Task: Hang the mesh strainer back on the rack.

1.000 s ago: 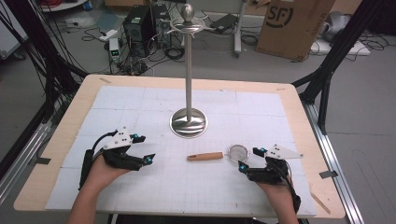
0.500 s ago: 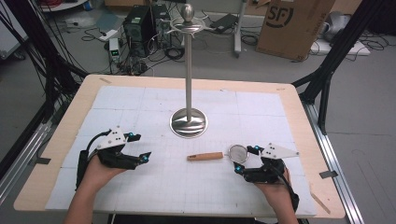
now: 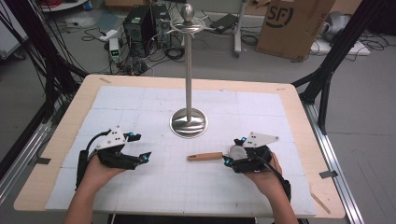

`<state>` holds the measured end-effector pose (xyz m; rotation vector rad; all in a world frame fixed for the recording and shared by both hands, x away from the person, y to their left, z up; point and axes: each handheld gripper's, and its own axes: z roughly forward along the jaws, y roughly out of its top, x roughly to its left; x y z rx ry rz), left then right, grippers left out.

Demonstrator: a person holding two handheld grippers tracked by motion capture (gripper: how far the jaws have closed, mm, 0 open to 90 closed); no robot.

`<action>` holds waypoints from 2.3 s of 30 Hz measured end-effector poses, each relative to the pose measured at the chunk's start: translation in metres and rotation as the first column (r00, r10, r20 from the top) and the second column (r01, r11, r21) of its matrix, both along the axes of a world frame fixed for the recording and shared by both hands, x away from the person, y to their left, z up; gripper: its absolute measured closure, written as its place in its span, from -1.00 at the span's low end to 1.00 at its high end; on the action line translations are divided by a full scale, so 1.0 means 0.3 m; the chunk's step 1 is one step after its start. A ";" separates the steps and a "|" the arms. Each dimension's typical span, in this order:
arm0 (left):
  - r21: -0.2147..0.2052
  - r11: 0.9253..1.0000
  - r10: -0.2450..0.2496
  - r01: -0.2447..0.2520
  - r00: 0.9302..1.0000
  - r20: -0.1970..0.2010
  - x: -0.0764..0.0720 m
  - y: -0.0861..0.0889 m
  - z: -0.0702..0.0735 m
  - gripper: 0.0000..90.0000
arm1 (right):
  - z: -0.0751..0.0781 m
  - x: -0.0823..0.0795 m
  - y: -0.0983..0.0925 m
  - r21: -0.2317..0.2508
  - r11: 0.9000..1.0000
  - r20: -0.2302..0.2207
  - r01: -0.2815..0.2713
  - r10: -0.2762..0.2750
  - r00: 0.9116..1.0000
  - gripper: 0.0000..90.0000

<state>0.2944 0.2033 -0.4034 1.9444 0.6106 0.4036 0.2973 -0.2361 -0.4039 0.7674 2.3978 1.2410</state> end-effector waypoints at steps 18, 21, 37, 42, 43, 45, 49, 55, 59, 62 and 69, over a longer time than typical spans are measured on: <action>0.012 1.000 -0.010 0.010 1.000 -0.008 0.001 -0.010 -0.006 -0.47 | -0.073 0.091 0.121 -0.179 0.978 -0.157 -0.103 0.075 0.985 -0.23; 0.014 1.000 -0.015 0.015 1.000 -0.008 0.003 -0.012 -0.007 -0.47 | -0.086 0.105 0.134 -0.201 0.973 -0.164 -0.117 0.085 0.983 -0.16; 0.021 1.000 -0.012 0.012 1.000 -0.017 0.004 -0.016 -0.010 -0.46 | -0.093 0.113 0.133 -0.212 0.973 -0.201 -0.096 0.052 0.978 0.23; 0.023 1.000 -0.013 0.013 1.000 -0.019 0.004 -0.018 -0.013 -0.46 | -0.089 0.115 0.126 -0.204 0.975 -0.204 -0.082 0.040 0.978 0.32; 0.021 1.000 -0.014 0.014 1.000 -0.021 0.004 -0.019 -0.013 -0.46 | -0.087 0.115 0.124 -0.208 0.975 -0.208 -0.077 0.032 0.978 0.35; 0.023 1.000 -0.015 0.016 1.000 -0.021 0.004 -0.019 -0.013 -0.46 | -0.085 0.116 0.120 -0.207 0.976 -0.201 -0.065 0.022 0.979 0.39; 0.023 1.000 -0.015 0.015 1.000 -0.021 0.004 -0.019 -0.014 -0.46 | -0.082 0.117 0.113 -0.203 0.978 -0.208 -0.051 0.008 0.978 0.43; 0.023 1.000 -0.015 0.016 1.000 -0.022 0.004 -0.020 -0.014 -0.45 | -0.081 0.117 0.106 -0.201 0.978 -0.221 -0.048 0.002 0.975 0.40; 0.027 0.999 -0.017 0.017 1.000 -0.024 0.005 -0.021 -0.016 -0.45 | -0.085 0.115 0.110 -0.216 0.976 -0.219 -0.040 -0.008 0.976 0.30; 0.028 0.999 -0.015 0.016 1.000 -0.026 0.005 -0.023 -0.018 -0.45 | -0.083 0.115 0.110 -0.212 0.976 -0.210 -0.043 -0.003 0.978 0.29; 0.034 0.999 -0.020 0.021 0.999 -0.028 0.006 -0.026 -0.020 -0.45 | -0.079 0.127 0.126 -0.232 0.971 -0.218 -0.062 0.010 0.976 0.33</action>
